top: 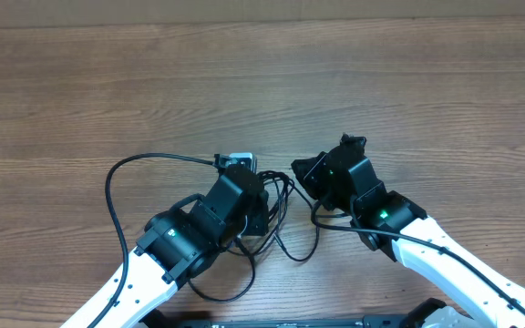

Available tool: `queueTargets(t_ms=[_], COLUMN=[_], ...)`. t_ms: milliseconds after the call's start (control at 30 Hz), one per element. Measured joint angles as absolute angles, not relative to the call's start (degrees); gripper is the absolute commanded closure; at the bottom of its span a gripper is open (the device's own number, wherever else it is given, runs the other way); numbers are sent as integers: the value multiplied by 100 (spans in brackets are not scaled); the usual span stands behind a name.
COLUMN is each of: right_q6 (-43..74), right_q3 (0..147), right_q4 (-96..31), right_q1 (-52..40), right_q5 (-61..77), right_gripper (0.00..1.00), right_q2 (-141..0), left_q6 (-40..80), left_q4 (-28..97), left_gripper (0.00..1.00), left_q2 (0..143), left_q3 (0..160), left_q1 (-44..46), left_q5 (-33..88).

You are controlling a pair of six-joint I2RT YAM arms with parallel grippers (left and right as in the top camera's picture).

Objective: Untangle cables
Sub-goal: 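Grasp the cable near the left gripper with the right gripper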

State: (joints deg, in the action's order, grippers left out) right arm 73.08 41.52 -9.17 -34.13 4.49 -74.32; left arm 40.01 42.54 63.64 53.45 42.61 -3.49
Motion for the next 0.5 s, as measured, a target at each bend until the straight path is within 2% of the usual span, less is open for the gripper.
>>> queueTargets(t_ms=[33, 233, 500], right_q6=[7297, 7188, 7629], right_q3=[4152, 4150, 4150], right_q4=[-950, -996, -926], right_q1=[-3411, -3409, -3352], right_q5=[504, 915, 1365], right_gripper=[59, 34, 33], right_q2=[-7432, -7432, -7432], left_q6=[4001, 4001, 4001], left_q4=[4248, 4244, 4152], left_gripper=[96, 96, 95], left_q2=[6364, 6364, 6364], left_q3=[5345, 5345, 5343], left_q1=[4261, 4261, 4265], left_q5=[-353, -473, -499])
